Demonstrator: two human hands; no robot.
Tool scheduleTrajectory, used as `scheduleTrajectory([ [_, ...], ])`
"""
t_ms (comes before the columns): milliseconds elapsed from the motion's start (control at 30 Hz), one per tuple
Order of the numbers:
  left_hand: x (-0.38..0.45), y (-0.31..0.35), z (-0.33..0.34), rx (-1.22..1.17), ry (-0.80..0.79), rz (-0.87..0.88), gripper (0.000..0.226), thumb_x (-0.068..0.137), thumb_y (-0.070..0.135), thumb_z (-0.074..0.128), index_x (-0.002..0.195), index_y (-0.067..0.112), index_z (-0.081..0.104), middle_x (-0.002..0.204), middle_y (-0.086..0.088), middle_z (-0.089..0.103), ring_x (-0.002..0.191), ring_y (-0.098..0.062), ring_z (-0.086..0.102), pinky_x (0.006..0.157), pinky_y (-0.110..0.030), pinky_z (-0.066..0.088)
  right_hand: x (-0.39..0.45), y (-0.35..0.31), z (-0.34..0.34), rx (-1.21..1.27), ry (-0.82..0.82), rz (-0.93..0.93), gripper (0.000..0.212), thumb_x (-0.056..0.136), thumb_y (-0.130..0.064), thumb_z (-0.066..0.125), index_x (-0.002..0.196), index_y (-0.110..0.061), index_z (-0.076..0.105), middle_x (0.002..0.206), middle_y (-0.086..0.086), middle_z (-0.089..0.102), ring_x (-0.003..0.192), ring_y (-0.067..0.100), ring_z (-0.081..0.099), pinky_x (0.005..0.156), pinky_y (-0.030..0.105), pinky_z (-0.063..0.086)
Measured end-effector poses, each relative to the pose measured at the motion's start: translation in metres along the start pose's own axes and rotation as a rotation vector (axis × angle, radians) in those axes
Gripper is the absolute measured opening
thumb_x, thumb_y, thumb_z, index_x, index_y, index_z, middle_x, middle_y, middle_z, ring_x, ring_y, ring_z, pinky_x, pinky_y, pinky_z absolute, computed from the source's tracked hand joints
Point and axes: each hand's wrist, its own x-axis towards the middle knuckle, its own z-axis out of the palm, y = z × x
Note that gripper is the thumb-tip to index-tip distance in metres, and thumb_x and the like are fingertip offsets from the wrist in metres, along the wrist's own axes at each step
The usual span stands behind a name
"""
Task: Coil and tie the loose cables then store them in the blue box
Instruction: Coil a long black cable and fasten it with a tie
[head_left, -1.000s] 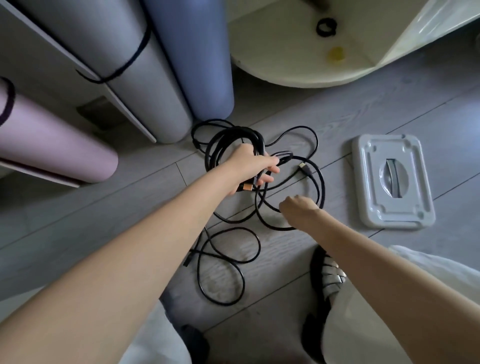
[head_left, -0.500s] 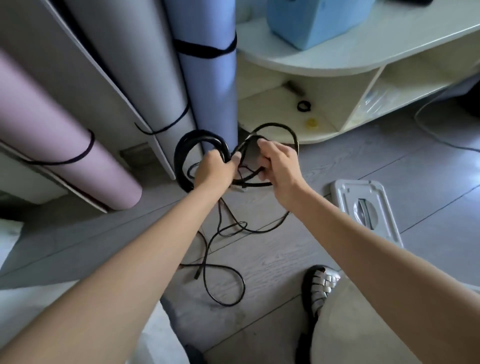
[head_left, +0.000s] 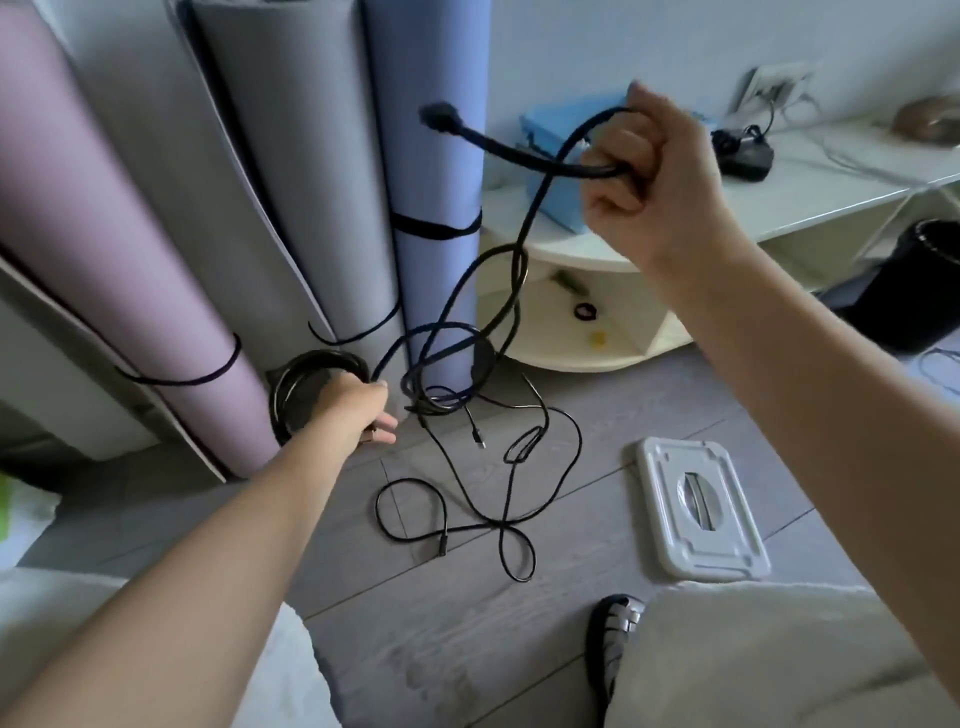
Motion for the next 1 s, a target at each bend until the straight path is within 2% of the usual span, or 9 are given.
scheduleTrajectory([
  [133, 0.005, 0.018, -0.027, -0.307, -0.09, -0.099, 0.018, 0.098, 0.011, 0.03, 0.091, -0.001, 0.041, 0.097, -0.025, 0.059, 0.034, -0.026, 0.06, 0.029, -0.015, 0.038, -0.015, -0.033, 0.016, -0.538, 0.137, -0.05, 0.054, 0.095, -0.026, 0.042, 0.045, -0.025, 0.021, 0.035, -0.01, 0.018, 0.032, 0.007, 0.014, 0.028, 0.018, 0.011],
  [233, 0.001, 0.048, -0.044, -0.531, -0.059, -0.02, 0.027, 0.1, 0.016, 0.036, 0.075, 0.007, 0.038, 0.093, -0.02, 0.058, 0.046, -0.028, 0.065, 0.025, -0.016, 0.036, -0.025, -0.029, 0.013, -1.232, 0.207, 0.05, 0.048, 0.094, -0.032, 0.05, 0.051, -0.025, 0.03, 0.039, -0.012, 0.023, 0.037, 0.007, 0.019, 0.038, 0.019, 0.011],
  [367, -0.015, 0.081, -0.052, -0.759, -0.04, 0.122, 0.026, 0.095, 0.018, 0.052, 0.072, 0.009, 0.045, 0.075, -0.014, 0.067, 0.05, -0.024, 0.066, 0.036, -0.021, 0.049, -0.036, 0.006, -0.006, -1.829, -0.132, 0.658, 0.047, 0.096, -0.035, 0.045, 0.055, -0.012, 0.049, 0.043, -0.003, 0.049, 0.039, 0.011, 0.039, 0.047, 0.019, 0.035],
  [433, -0.033, 0.089, -0.052, -0.856, -0.154, 0.139, 0.029, 0.097, 0.019, 0.049, 0.07, 0.012, 0.043, 0.057, -0.009, 0.068, 0.046, -0.019, 0.066, 0.037, -0.015, 0.045, -0.034, 0.026, -0.026, -1.959, -0.214, 1.005, 0.036, 0.094, -0.029, 0.051, 0.071, -0.004, 0.064, 0.061, 0.002, 0.062, 0.046, 0.011, 0.051, 0.052, 0.018, 0.044],
  [500, -0.051, 0.094, -0.049, -0.882, -0.266, 0.161, 0.028, 0.098, 0.019, 0.047, 0.071, 0.012, 0.042, 0.055, -0.007, 0.067, 0.048, -0.016, 0.066, 0.043, -0.014, 0.045, -0.032, 0.041, -0.046, -2.152, -0.252, 1.162, 0.023, 0.087, -0.021, 0.06, 0.094, -0.001, 0.069, 0.073, 0.003, 0.062, 0.058, 0.011, 0.055, 0.056, 0.018, 0.048],
  [633, -0.067, 0.1, -0.037, -0.728, -0.389, 0.207, 0.023, 0.095, 0.017, 0.053, 0.073, 0.01, 0.052, 0.05, 0.0, 0.064, 0.047, -0.01, 0.064, 0.051, -0.017, 0.049, -0.029, 0.053, -0.064, -2.267, -0.241, 1.011, 0.024, 0.082, -0.015, 0.064, 0.104, -0.005, 0.068, 0.089, 0.006, 0.062, 0.07, 0.015, 0.049, 0.06, 0.02, 0.038],
  [733, -0.068, 0.097, -0.026, -0.487, -0.406, 0.301, 0.018, 0.095, 0.017, 0.053, 0.077, 0.012, 0.051, 0.05, 0.002, 0.063, 0.045, -0.009, 0.062, 0.047, -0.014, 0.048, -0.023, 0.066, -0.062, -2.16, -0.276, 0.997, 0.021, 0.084, -0.024, 0.064, 0.078, -0.004, 0.069, 0.065, 0.004, 0.055, 0.05, 0.012, 0.035, 0.047, 0.017, 0.029],
  [833, -0.064, 0.093, -0.023, -0.383, -0.338, 0.362, 0.015, 0.094, 0.018, 0.054, 0.081, 0.012, 0.051, 0.054, 0.0, 0.063, 0.044, -0.008, 0.06, 0.045, -0.016, 0.048, -0.017, 0.074, -0.054, -2.111, -0.246, 1.008, 0.023, 0.088, -0.013, 0.058, 0.068, -0.002, 0.061, 0.041, -0.005, 0.052, 0.031, 0.006, 0.035, 0.041, 0.015, 0.031],
  [1000, -0.053, 0.082, -0.018, -0.058, -0.131, 0.428, 0.022, 0.093, 0.021, 0.052, 0.073, 0.018, 0.046, 0.058, 0.0, 0.057, 0.046, -0.013, 0.056, 0.036, -0.011, 0.035, -0.006, 0.074, -0.034, -2.093, -0.195, 0.275, 0.021, 0.092, -0.012, 0.051, 0.071, -0.011, 0.056, 0.059, 0.002, 0.058, 0.036, 0.007, 0.051, 0.046, 0.013, 0.043],
])
